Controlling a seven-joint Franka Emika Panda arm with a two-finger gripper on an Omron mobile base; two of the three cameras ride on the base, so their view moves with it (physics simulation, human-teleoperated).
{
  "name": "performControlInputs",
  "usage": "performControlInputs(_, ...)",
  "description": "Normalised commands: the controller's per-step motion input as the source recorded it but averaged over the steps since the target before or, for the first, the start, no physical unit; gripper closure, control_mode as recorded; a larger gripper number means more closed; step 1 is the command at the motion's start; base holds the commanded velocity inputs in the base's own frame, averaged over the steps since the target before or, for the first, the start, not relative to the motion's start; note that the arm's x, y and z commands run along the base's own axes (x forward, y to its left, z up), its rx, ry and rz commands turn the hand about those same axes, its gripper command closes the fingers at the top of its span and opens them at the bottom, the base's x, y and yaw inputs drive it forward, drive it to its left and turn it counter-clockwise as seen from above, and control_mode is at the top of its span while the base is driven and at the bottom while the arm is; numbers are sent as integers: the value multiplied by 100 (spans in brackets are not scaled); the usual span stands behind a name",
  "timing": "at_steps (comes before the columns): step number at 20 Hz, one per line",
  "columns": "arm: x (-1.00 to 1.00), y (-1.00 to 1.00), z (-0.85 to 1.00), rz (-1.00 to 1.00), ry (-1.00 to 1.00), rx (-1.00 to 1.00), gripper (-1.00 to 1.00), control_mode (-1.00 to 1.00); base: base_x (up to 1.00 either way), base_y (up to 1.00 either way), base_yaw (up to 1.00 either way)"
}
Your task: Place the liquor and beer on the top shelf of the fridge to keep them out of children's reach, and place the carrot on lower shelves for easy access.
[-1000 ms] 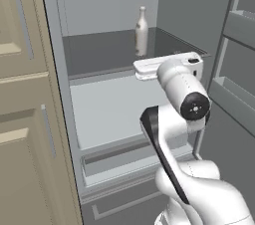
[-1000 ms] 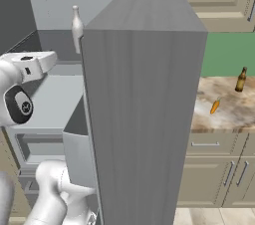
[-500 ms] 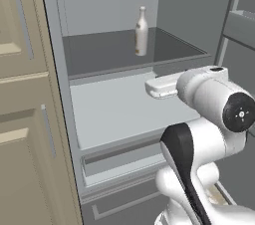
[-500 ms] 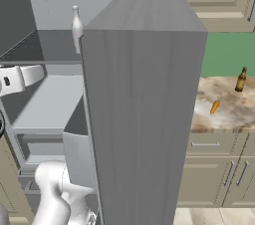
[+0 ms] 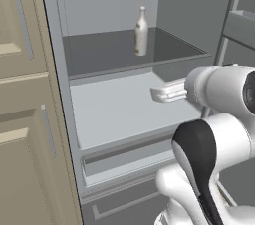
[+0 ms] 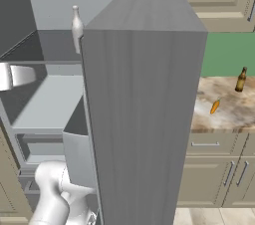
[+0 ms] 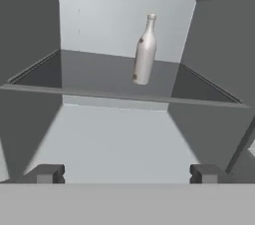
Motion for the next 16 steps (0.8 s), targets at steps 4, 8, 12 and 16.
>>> performControlInputs(4,-24,1,0,0,6,-2,-100,-100,0,0,0)
performControlInputs(8,0,0,0,0,0,0,-100,100,-69,11,-5)
performControlInputs(12,0,0,0,0,0,0,-100,100,-100,8,-11)
performControlInputs(16,0,0,0,0,0,0,-100,100,-100,1,-13)
